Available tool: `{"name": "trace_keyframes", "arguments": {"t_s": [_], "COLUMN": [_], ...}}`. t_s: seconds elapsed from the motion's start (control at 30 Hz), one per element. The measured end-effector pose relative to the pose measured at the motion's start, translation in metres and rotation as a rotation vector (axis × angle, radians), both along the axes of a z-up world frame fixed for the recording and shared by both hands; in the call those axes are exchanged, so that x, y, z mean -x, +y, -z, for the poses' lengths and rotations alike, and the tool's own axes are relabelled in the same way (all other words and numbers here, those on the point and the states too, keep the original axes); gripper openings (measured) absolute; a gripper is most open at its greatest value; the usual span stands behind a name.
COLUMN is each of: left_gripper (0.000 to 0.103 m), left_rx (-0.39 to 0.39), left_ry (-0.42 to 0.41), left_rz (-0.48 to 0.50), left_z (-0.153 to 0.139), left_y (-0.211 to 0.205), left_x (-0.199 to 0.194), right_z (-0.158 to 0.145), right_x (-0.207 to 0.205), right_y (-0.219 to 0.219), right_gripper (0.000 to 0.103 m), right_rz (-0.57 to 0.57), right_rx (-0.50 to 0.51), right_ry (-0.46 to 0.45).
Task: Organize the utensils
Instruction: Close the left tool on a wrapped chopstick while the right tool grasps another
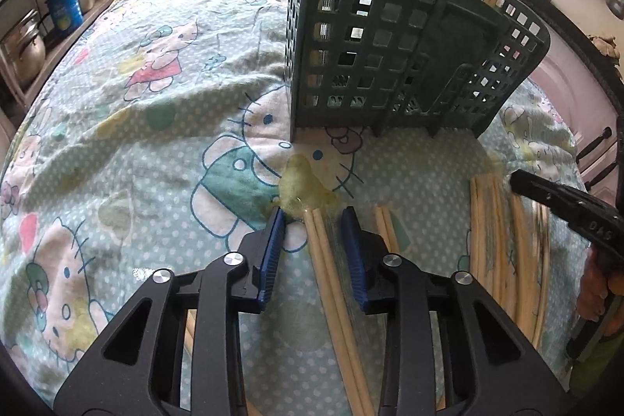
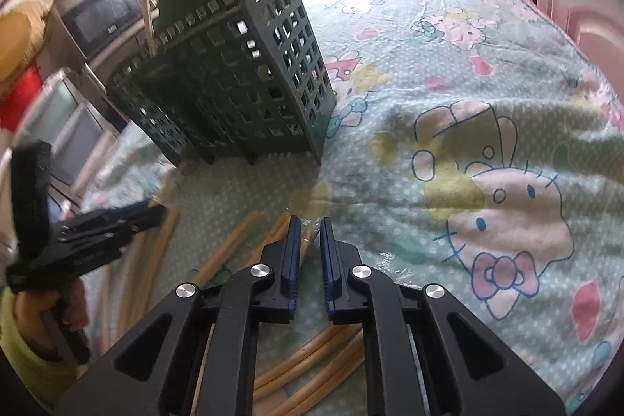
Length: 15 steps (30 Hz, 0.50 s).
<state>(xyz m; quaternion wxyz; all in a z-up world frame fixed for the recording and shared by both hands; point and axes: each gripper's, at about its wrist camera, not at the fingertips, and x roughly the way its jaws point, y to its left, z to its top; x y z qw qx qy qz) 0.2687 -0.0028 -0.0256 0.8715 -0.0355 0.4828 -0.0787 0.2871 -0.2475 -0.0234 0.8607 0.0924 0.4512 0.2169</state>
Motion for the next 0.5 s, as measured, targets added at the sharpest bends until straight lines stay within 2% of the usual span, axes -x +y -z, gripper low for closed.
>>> {"name": "trace_keyframes", "arguments": {"t_s": [0.13, 0.27, 0.5], "left_gripper": [0.008, 0.007, 0.003], "left_rx": [-0.003, 0.01, 0.095], "left_ry": [-0.005, -0.009, -0.045], "left_rz": [-0.016, -0.023, -0.028], "left_z": [-0.001, -0.001, -0.012], "left_y": [0.001, 0.004, 0.013], "left_x": [-0.001, 0.001, 0.011], "right_z": [-0.012, -0.02, -0.035], "right_x": [0.004, 0.008, 0.019], "right_y": [-0.001, 0.001, 0.001], "right_gripper": [0.008, 0.007, 0.007], "right_rz": [-0.007, -0.013, -0.024], "right_rx": [-0.021, -0.024, -0.043], "right_ry": [-0.029, -0.05, -0.09]}}
